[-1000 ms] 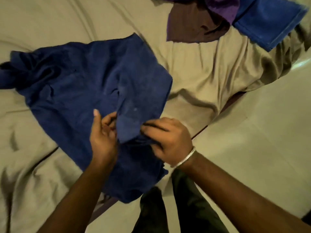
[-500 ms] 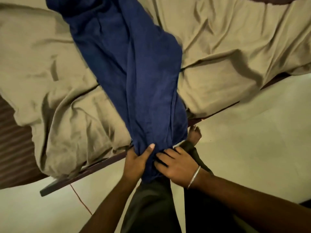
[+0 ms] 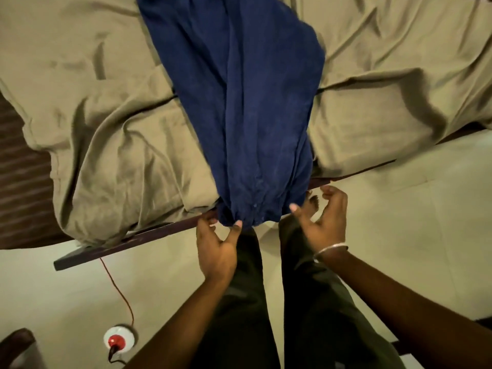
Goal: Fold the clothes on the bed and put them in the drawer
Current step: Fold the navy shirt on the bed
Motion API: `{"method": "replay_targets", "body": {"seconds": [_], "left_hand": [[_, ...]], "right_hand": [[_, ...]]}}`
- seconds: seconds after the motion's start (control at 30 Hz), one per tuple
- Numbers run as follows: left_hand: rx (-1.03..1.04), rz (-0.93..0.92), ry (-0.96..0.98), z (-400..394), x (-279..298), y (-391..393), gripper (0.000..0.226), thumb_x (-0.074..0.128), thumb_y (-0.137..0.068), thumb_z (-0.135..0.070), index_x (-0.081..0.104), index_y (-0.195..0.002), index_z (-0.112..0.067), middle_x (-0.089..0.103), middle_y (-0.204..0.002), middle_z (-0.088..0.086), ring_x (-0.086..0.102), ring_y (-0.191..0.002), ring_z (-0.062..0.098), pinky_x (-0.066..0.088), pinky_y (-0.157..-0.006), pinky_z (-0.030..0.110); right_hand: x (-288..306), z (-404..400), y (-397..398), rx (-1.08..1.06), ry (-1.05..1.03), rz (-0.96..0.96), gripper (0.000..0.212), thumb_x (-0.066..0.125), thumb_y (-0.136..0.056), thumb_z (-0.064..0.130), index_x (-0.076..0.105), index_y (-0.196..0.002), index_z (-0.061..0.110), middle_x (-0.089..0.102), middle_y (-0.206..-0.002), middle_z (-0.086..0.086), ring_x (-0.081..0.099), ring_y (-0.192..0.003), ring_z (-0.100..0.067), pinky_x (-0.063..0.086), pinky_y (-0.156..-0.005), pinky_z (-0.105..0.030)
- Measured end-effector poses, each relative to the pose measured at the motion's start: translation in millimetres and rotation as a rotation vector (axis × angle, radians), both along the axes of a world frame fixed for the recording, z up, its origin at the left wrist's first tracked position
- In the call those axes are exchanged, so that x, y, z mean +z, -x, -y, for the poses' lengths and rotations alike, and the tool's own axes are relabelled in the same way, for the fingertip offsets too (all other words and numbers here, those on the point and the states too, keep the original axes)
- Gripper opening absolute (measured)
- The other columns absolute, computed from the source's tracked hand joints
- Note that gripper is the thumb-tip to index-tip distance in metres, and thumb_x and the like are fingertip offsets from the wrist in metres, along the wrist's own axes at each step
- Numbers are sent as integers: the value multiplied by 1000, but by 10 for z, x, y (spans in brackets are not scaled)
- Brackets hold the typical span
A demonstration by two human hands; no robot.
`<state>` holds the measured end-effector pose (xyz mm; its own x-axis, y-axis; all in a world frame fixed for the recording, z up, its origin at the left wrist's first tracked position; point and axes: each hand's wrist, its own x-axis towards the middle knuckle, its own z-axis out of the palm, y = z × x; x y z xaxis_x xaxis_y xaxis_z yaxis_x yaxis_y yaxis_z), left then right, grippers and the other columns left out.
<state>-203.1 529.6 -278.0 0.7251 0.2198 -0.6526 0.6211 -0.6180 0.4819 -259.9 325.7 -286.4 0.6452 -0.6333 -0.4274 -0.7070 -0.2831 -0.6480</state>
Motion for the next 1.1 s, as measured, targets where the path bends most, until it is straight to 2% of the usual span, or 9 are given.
{"method": "replay_targets", "body": {"seconds": [0.17,0.3,0.4,0.5,0.6,0.67,0.83,0.97,1.1], "left_hand": [[-154,49,290,76,-85,-188,57,75,-86,-38,51,-135,-23,56,-135,-10,51,-127,9,45,-104,26],[-5,-75,474,81,-121,-350,57,78,-80,-26,51,-131,-25,60,-132,-10,56,-125,11,47,-104,30],[-66,-187,566,53,-118,-439,47,73,-83,-21,60,-127,-12,67,-126,1,63,-118,15,53,-96,26],[-131,-290,574,16,-63,-458,35,65,-93,-13,58,-128,-13,66,-123,-5,64,-111,1,52,-91,17],[-209,-386,554,-17,53,-450,26,62,-95,-24,61,-121,-23,69,-117,-14,63,-111,1,51,-94,16],[-170,-425,582,-26,163,-434,16,56,-99,-19,62,-112,-26,70,-104,-20,66,-100,-6,51,-82,9],[-56,-514,604,-108,387,-400,19,52,-99,-21,59,-116,-25,71,-106,-17,68,-101,0,55,-83,16],[-109,-555,538,-86,552,-395,17,53,-99,-25,65,-98,-14,70,-83,-10,65,-67,-10,48,-60,6],[17,-649,520,-69,655,-422,28,61,-92,-35,61,-116,-21,72,-103,-9,69,-93,10,55,-71,21]], "right_hand": [[-272,51,-308,-190,-324,-61,69,78,-59,72,61,-108,26,63,-113,2,60,-105,-20,53,-93,-49],[-213,63,-283,-168,-392,-7,23,78,-83,26,63,-99,19,70,-98,-3,66,-94,-24,53,-89,-54],[-143,170,-264,-181,-505,57,39,81,-78,20,54,-105,14,66,-102,-13,65,-96,-30,55,-89,-50],[-104,202,-270,-32,-570,7,45,79,-80,13,55,-116,20,66,-111,6,65,-105,-14,56,-86,-25],[-25,197,-233,110,-509,-40,23,69,-89,19,61,-110,16,68,-101,7,66,-102,-17,54,-84,-20],[30,213,-179,102,-527,-19,35,66,-91,23,57,-123,12,67,-112,4,62,-109,-13,50,-88,-14],[199,276,-92,65,-500,15,47,71,-87,24,56,-131,17,66,-123,2,62,-113,-9,50,-96,-28],[323,301,-111,70,-524,-8,48,69,-86,31,56,-130,17,66,-121,4,63,-112,-10,51,-97,-32],[418,267,-146,56,-471,-31,39,70,-89,25,52,-124,27,66,-110,13,65,-100,-5,55,-88,-28]]}}
